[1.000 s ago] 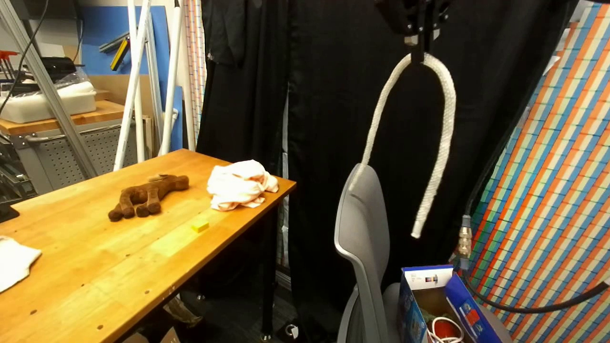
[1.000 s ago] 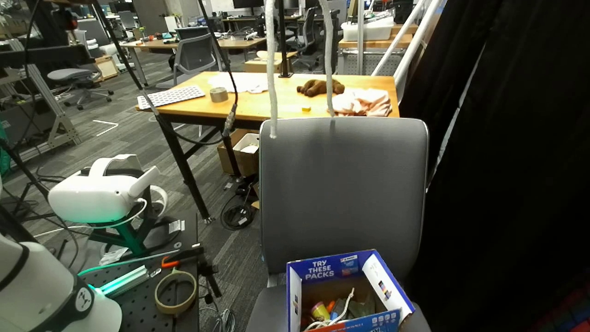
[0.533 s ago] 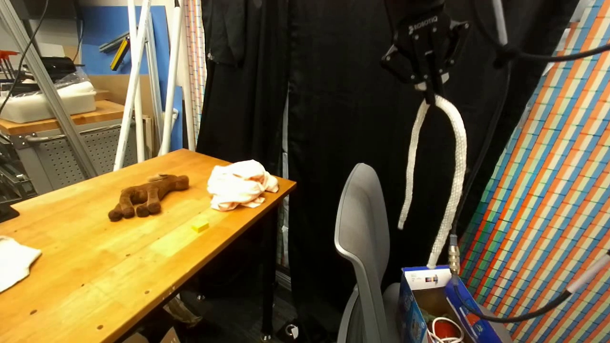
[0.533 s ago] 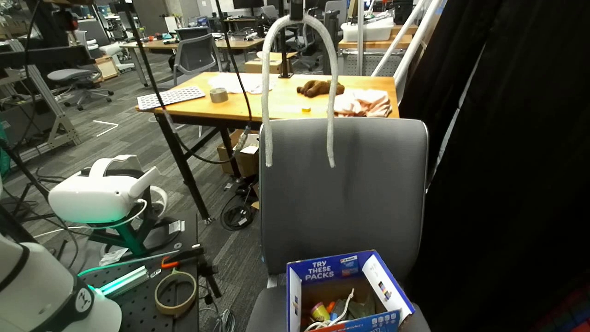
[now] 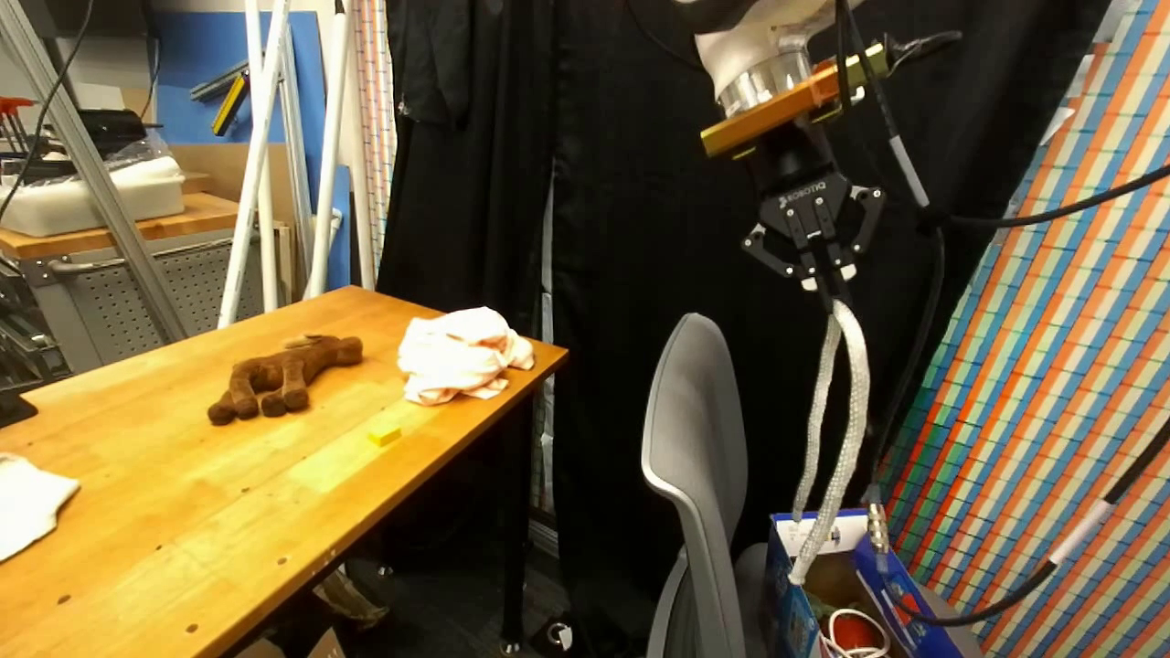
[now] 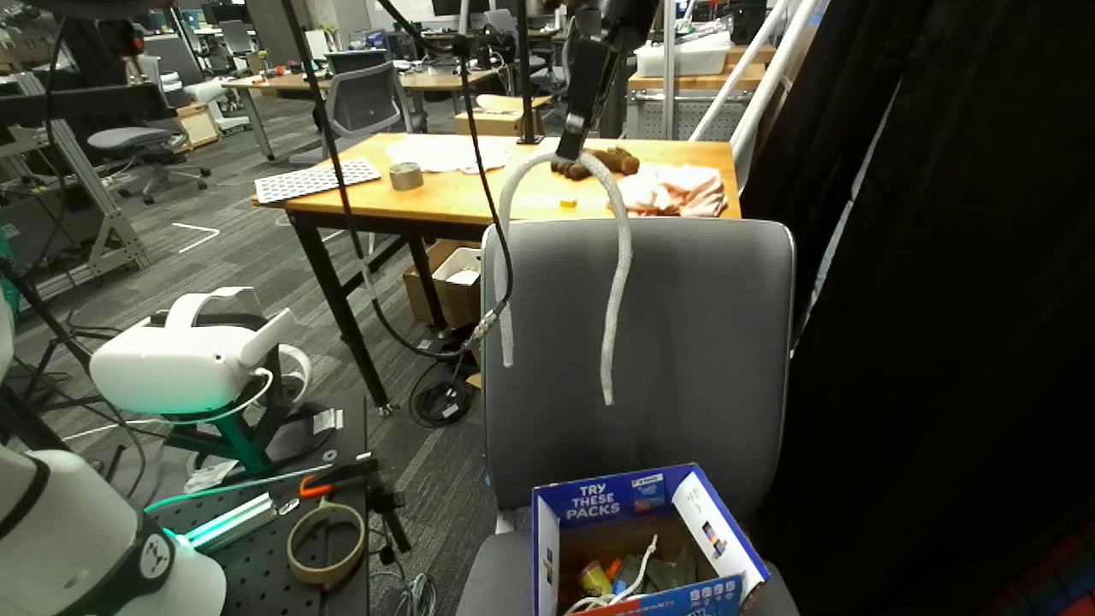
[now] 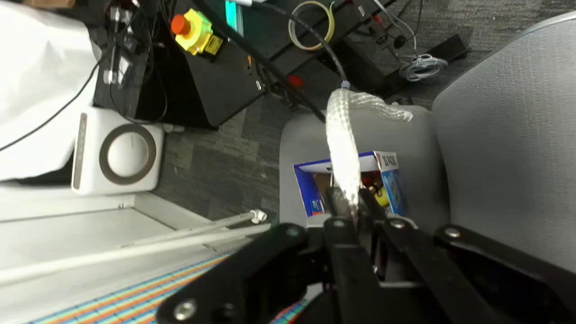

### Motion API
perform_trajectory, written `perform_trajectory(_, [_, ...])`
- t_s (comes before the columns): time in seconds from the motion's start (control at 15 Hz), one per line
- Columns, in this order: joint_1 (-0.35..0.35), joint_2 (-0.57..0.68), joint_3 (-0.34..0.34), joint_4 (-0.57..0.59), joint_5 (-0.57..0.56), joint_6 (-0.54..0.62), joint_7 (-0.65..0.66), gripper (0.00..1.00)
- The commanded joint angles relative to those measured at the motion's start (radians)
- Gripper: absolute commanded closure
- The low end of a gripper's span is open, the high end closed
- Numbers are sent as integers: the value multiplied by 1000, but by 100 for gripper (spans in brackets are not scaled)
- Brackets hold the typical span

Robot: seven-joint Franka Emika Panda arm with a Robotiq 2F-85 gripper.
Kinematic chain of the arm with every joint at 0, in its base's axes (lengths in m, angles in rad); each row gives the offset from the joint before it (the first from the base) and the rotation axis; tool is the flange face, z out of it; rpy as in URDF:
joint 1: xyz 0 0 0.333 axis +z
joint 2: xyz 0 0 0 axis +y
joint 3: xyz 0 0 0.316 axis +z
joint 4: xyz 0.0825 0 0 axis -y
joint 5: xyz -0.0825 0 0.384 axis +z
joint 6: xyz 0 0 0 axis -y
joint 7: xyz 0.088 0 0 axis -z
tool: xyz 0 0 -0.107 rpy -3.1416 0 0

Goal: Remove the rope from the chair and put it in the box.

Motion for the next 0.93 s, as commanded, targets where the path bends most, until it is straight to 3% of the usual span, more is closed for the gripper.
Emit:
perform_trajectory(0.0, [-42, -40, -28, -129, 97, 18, 136, 94])
perform_trajectory(0.33, [-69, -64, -60, -280, 152, 37, 204, 94])
perform_trajectory(0.6, [-53, -69, -78, -345, 33, 37, 236, 94])
perform_trajectory(0.87, [-55, -86, -70, -410, -27, 133, 306, 94])
